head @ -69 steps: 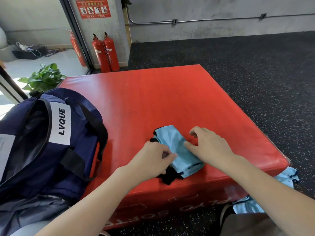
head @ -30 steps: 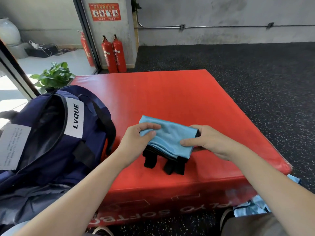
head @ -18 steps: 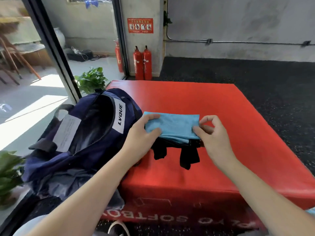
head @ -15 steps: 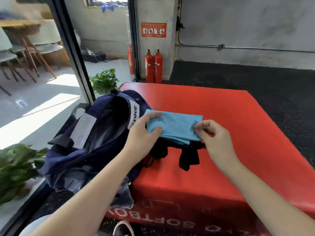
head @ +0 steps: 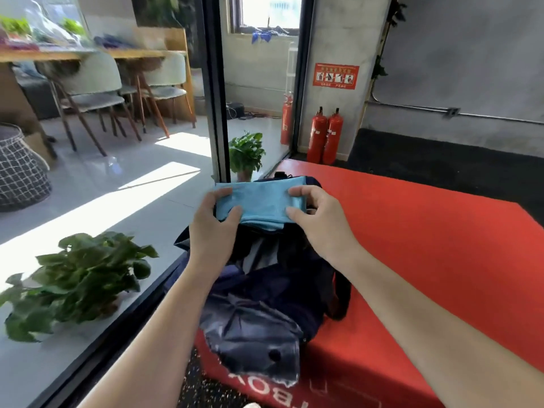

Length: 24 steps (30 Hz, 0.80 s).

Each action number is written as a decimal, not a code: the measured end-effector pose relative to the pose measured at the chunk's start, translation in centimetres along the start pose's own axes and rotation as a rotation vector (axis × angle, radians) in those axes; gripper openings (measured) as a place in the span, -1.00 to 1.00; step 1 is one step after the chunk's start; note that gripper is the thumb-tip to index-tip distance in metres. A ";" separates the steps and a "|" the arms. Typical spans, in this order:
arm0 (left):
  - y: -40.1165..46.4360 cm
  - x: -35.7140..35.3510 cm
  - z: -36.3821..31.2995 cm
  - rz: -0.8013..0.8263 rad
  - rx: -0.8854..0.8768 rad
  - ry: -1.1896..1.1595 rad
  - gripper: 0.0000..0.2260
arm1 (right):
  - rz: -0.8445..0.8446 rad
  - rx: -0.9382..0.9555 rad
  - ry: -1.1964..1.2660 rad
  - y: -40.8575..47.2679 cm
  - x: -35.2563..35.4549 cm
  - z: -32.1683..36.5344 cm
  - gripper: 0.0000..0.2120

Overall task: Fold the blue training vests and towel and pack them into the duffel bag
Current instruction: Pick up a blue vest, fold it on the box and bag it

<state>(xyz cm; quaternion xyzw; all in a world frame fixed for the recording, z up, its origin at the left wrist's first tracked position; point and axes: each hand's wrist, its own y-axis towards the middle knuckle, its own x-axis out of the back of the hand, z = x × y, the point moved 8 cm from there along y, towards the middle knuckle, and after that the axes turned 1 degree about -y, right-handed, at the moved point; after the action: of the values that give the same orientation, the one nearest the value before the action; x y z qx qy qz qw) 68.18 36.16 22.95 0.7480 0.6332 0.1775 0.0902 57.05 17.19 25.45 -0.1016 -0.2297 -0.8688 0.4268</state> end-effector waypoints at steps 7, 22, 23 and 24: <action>1.2 0.6 3.4 0.124 -0.005 0.302 -0.57 | 0.078 -0.223 -0.151 3.9 -4.8 -2.3 -0.69; 1.6 -8.6 5.8 0.480 0.104 0.379 -0.49 | 0.102 -0.478 -0.285 1.3 -2.4 -9.1 -0.42; 1.7 -8.6 6.3 0.463 0.131 0.381 -0.49 | 0.100 -0.471 -0.294 1.1 -2.2 -9.2 -0.42; 1.7 -8.3 6.8 0.437 0.158 0.382 -0.50 | 0.099 -0.459 -0.297 0.9 -2.1 -9.3 -0.43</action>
<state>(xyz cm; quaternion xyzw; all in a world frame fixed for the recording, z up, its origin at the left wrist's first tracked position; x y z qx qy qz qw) 71.20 28.30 16.06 0.8244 0.4744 0.2803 -0.1294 59.25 13.61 16.85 -0.3332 -0.0816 -0.8518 0.3960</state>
